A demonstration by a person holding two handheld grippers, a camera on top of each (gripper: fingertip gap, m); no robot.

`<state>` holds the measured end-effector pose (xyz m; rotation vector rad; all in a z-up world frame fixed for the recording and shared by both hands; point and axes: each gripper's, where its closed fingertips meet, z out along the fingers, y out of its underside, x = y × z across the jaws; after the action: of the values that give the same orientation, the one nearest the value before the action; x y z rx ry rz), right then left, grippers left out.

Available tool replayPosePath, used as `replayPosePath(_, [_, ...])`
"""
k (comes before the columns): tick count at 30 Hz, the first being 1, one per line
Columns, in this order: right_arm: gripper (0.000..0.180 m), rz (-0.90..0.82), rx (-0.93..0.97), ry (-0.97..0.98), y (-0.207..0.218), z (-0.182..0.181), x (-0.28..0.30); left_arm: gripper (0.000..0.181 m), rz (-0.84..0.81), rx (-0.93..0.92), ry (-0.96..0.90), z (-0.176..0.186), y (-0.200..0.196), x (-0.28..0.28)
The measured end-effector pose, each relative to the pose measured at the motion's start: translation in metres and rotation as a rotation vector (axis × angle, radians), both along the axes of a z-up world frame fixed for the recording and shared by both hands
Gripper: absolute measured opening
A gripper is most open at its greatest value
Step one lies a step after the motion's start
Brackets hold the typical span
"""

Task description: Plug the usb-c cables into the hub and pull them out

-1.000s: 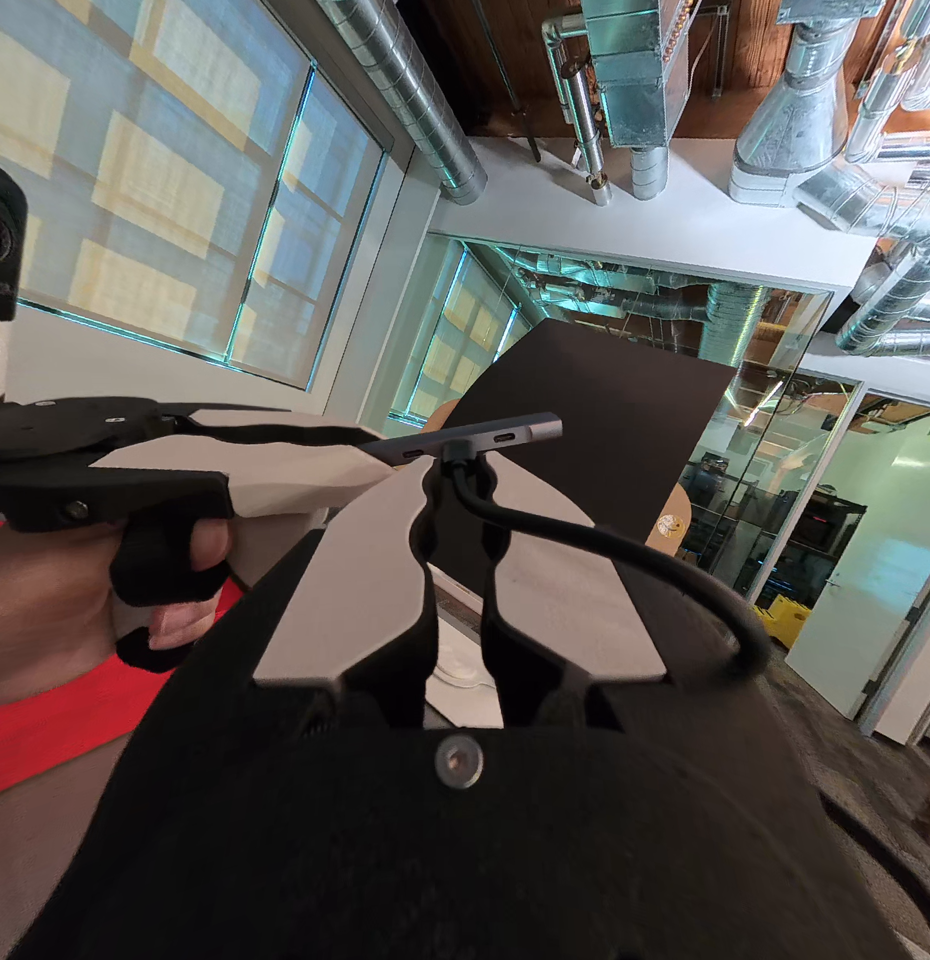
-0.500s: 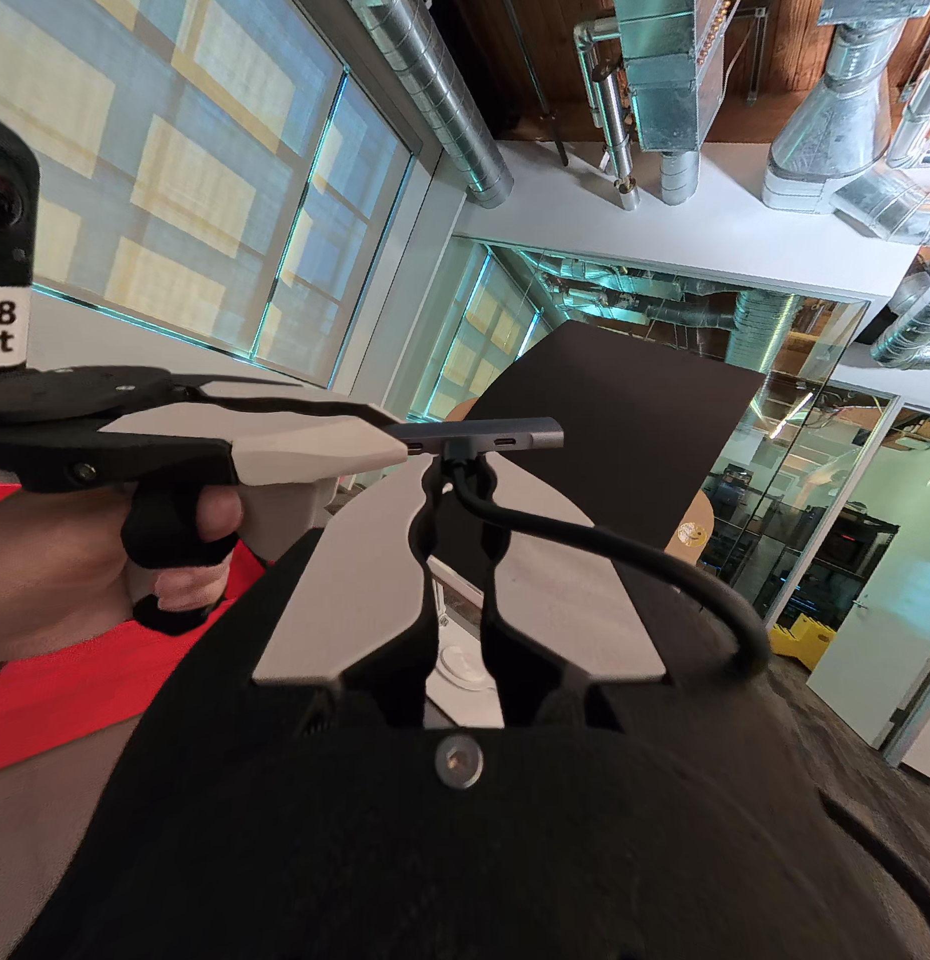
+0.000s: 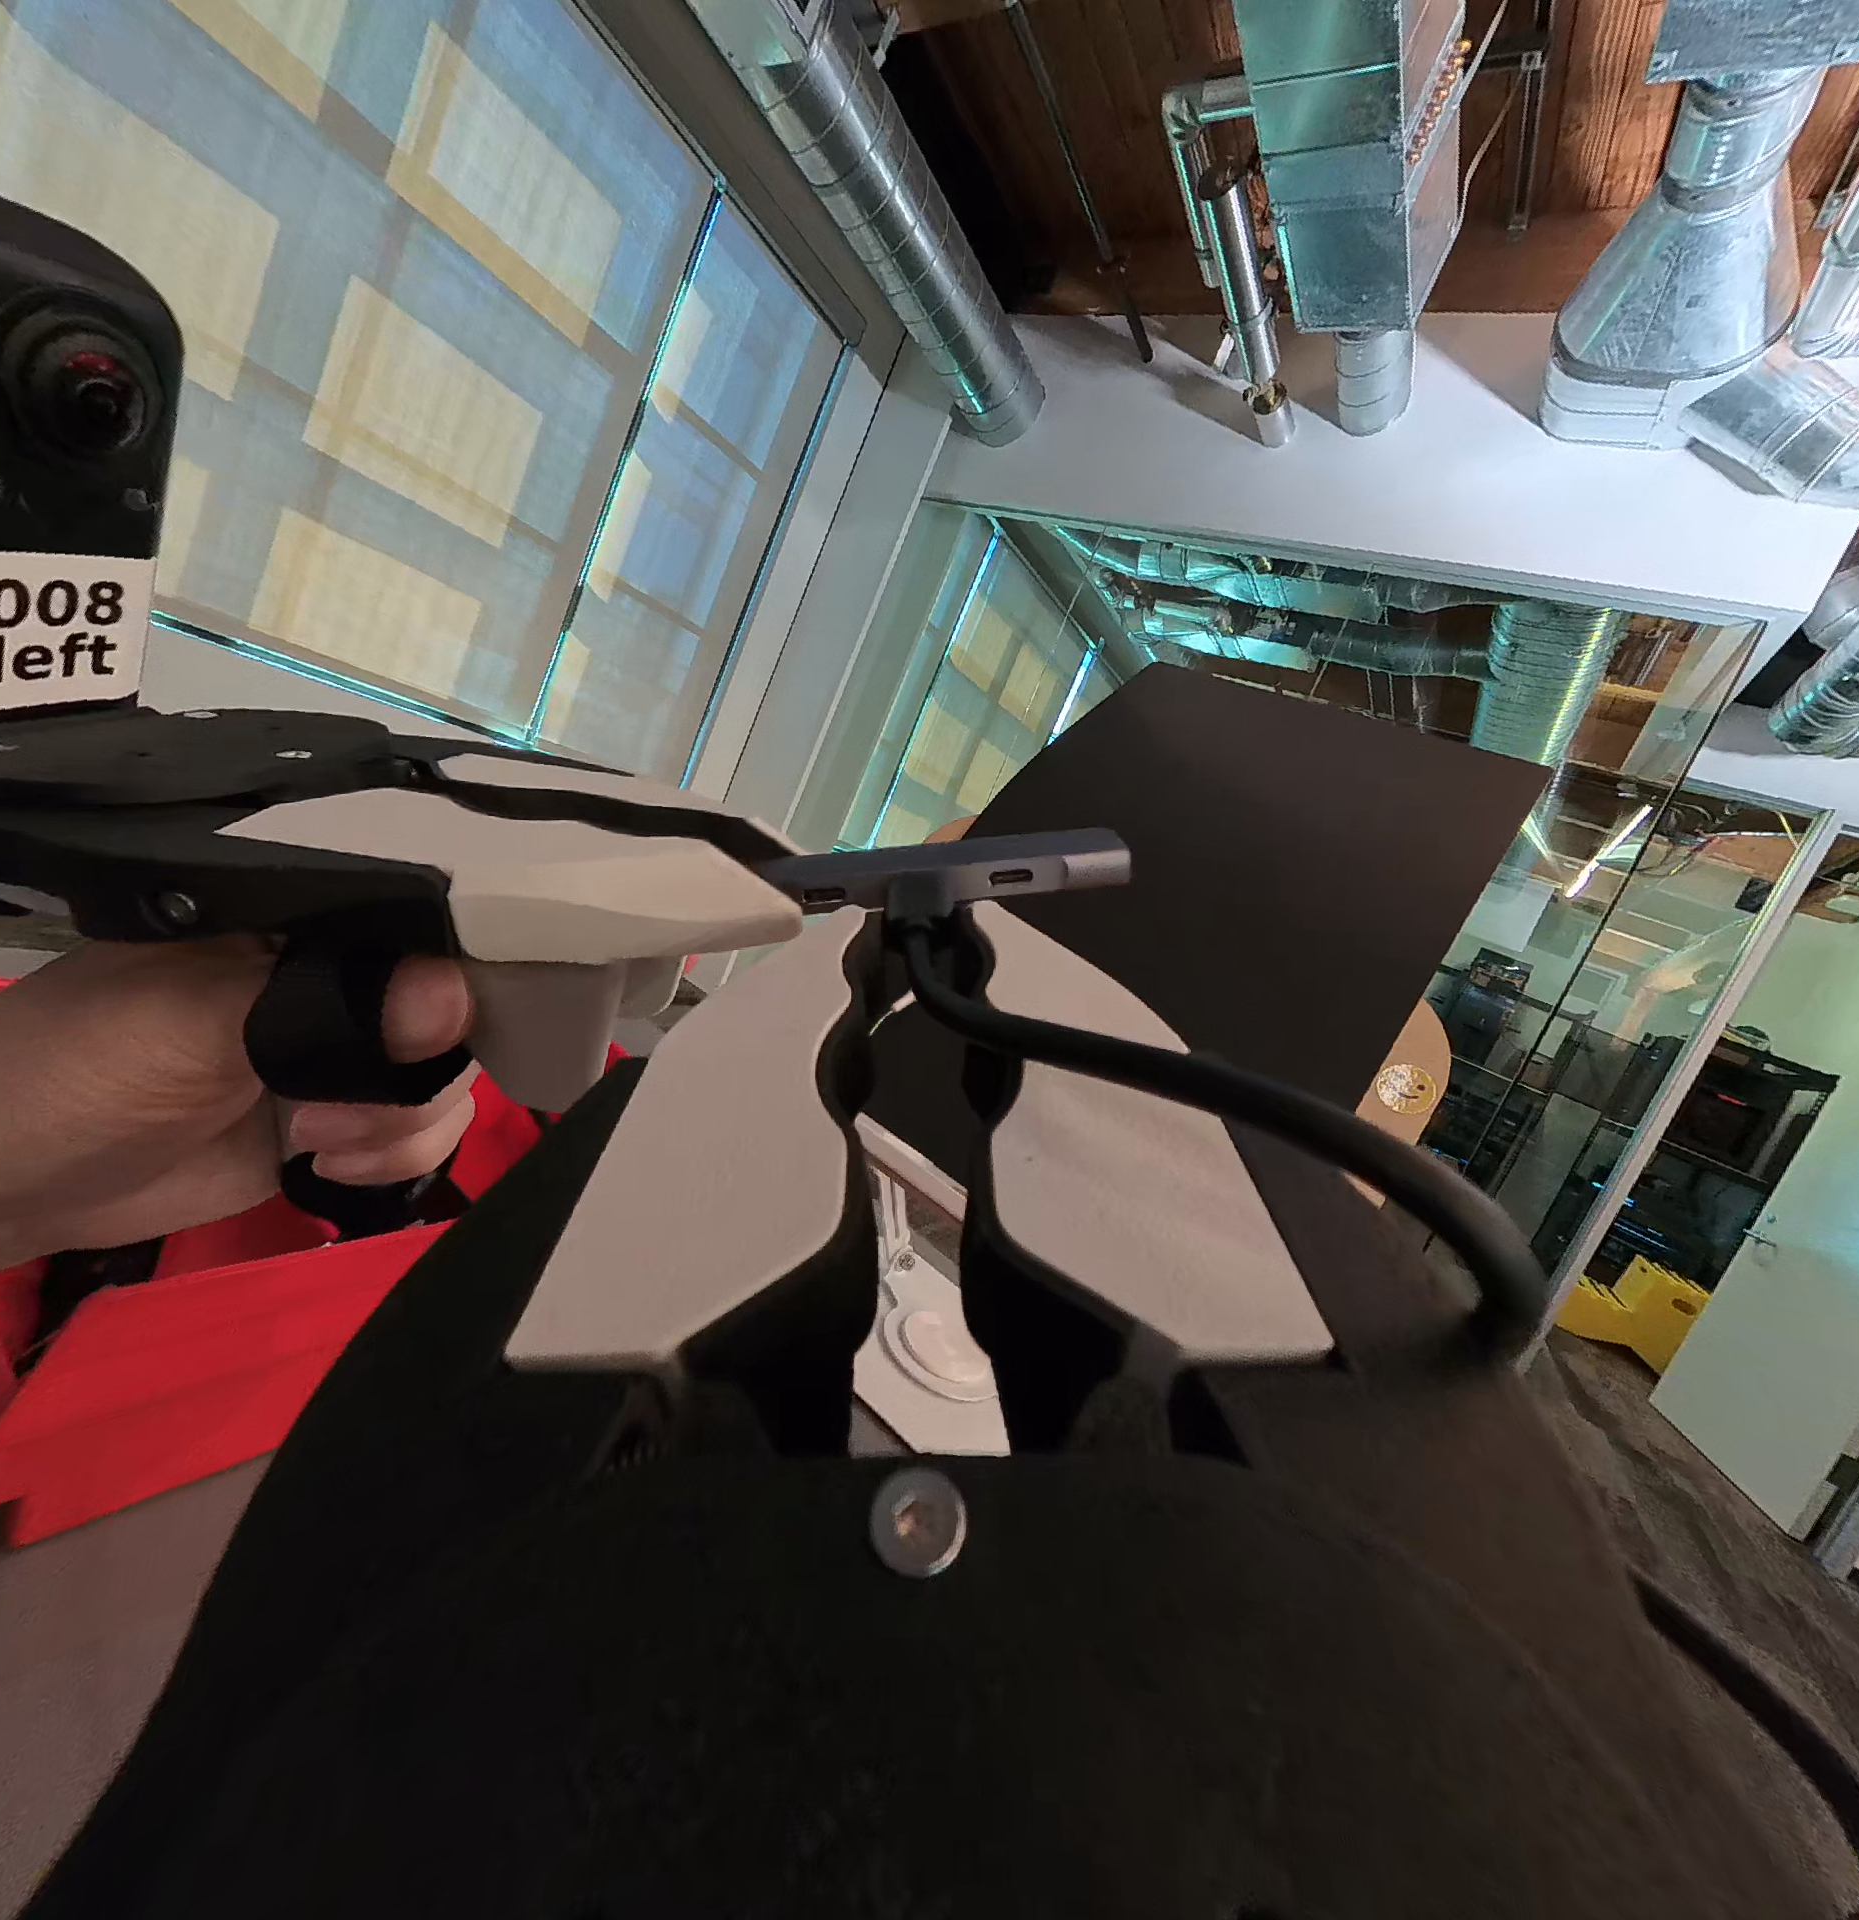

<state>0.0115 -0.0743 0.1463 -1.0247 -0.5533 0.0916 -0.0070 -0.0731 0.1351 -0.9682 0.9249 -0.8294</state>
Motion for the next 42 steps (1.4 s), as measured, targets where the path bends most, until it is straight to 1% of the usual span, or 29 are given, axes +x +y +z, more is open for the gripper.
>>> replayPosePath(6, [0.013, 0.016, -0.004, -0.012, 0.0008, -0.0021, -0.0008, 0.025, 0.045, 0.062, 0.052, -0.002, -0.0003, -0.0007])
replayPosePath(13, [0.013, 0.022, 0.012, -0.038, -0.0022, -0.0018, -0.0032, 0.026, 0.023, 0.069, 0.071, -0.0026, -0.0031, -0.0026])
replayPosePath(19, [0.013, 0.02, 0.016, -0.023, -0.0045, -0.0001, -0.0031, 0.026, 0.046, 0.1, 0.081, -0.001, -0.0053, -0.0032])
replayPosePath(25, [0.013, 0.004, 0.036, 0.033, -0.0034, 0.0031, 0.0058, 0.024, 0.146, 0.13, 0.041, 0.0055, -0.0021, 0.0051])
replayPosePath(30, [0.013, 0.013, 0.014, 0.01, -0.0015, -0.0002, 0.0035, 0.024, 0.089, 0.063, 0.018, 0.0026, -0.0008, 0.0037])
replayPosePath(34, [0.014, 0.01, -0.008, -0.008, 0.0015, -0.0045, 0.0021, 0.024, 0.138, 0.117, 0.085, -0.0023, 0.0019, 0.0014])
replayPosePath(42, [0.014, 0.013, -0.015, -0.027, -0.0004, -0.003, 0.0004, 0.025, 0.097, 0.091, 0.08, -0.0025, -0.0005, 0.0])
